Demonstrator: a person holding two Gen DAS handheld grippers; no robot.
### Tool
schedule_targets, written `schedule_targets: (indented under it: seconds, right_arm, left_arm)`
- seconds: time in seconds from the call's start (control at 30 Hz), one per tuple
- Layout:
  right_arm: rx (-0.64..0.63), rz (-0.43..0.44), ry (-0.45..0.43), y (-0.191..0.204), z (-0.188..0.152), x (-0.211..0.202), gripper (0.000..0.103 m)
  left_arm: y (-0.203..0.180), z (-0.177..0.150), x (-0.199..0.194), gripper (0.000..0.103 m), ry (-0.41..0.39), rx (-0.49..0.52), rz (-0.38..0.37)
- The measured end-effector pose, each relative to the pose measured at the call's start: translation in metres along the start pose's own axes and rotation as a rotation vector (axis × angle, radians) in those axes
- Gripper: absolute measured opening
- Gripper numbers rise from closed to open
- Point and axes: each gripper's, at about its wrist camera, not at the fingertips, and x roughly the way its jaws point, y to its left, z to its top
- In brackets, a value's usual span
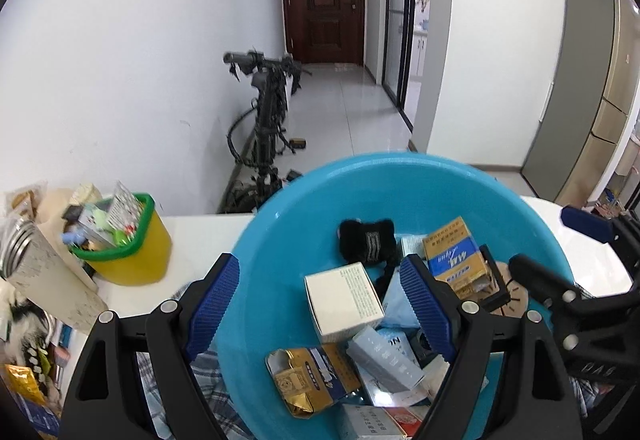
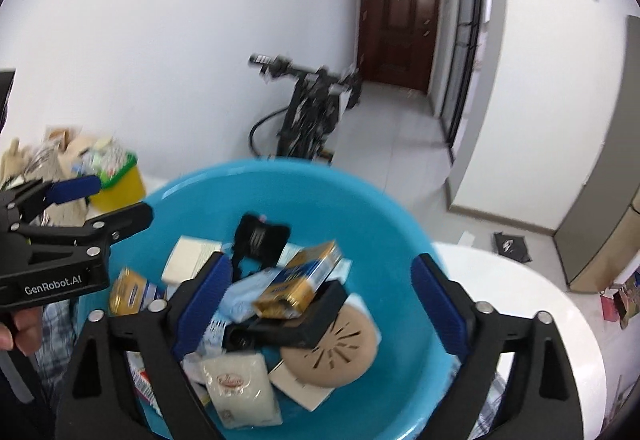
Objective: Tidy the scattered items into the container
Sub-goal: 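Open both tools to release the items into the basin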
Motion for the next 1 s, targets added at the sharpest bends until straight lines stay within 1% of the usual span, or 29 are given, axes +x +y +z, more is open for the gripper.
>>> schedule_targets:
  seconds: [0.07, 0.1, 0.17, 0.27, 0.33, 0.43, 0.57, 0.67, 0.8, 0.9, 1.0]
  right_arm:
    - [0.001, -0.037, -0.057, -0.002, 0.004, -0.013, 0.095]
    - [0.002, -0.053, -0.082, -0.003, 0.005, -0.019, 0.098]
    - [0.009, -0.081, -0.138, -0.006, 0.008, -0.031, 0.101]
    - [0.026, -0.101, -0.218, -0.011, 0.011, -0.047, 0.101]
    - [0.04, -0.096, -0.263, -0.014, 0.013, -0.056, 0.102]
    - [0.068, -0.083, -0.323, -0.019, 0.014, -0.066, 0.102]
    - [0.088, -0.064, -0.384, -0.023, 0.016, -0.077, 0.102]
    - [0.093, -0.063, -0.438, -0.024, 0.017, -0.087, 0.102]
    - [0.094, -0.073, -0.485, -0.024, 0.016, -0.094, 0.102]
    - [0.102, -0.075, -0.496, -0.026, 0.016, -0.096, 0.102]
    - [0.108, -0.074, -0.485, -0.028, 0.016, -0.094, 0.102]
  left_arm:
    - [0.001, 0.001, -0.008, 0.085, -0.044, -0.008, 0.0]
    - [0.002, 0.002, -0.013, 0.085, -0.065, -0.011, -0.005]
    - [0.003, 0.004, -0.021, 0.086, -0.098, -0.016, -0.013]
    - [0.004, 0.005, -0.035, 0.089, -0.169, -0.018, -0.018]
    - [0.003, 0.004, -0.047, 0.091, -0.238, -0.007, -0.018]
    - [-0.002, 0.004, -0.058, 0.103, -0.285, 0.033, -0.015]
    - [-0.006, 0.005, -0.075, 0.103, -0.36, 0.04, -0.031]
    - [-0.006, 0.004, -0.087, 0.103, -0.415, 0.031, -0.03]
    - [-0.006, 0.004, -0.099, 0.103, -0.471, 0.03, -0.004]
    - [-0.005, 0.004, -0.104, 0.103, -0.493, 0.027, 0.005]
    - [-0.004, 0.003, -0.109, 0.103, -0.516, 0.013, -0.001]
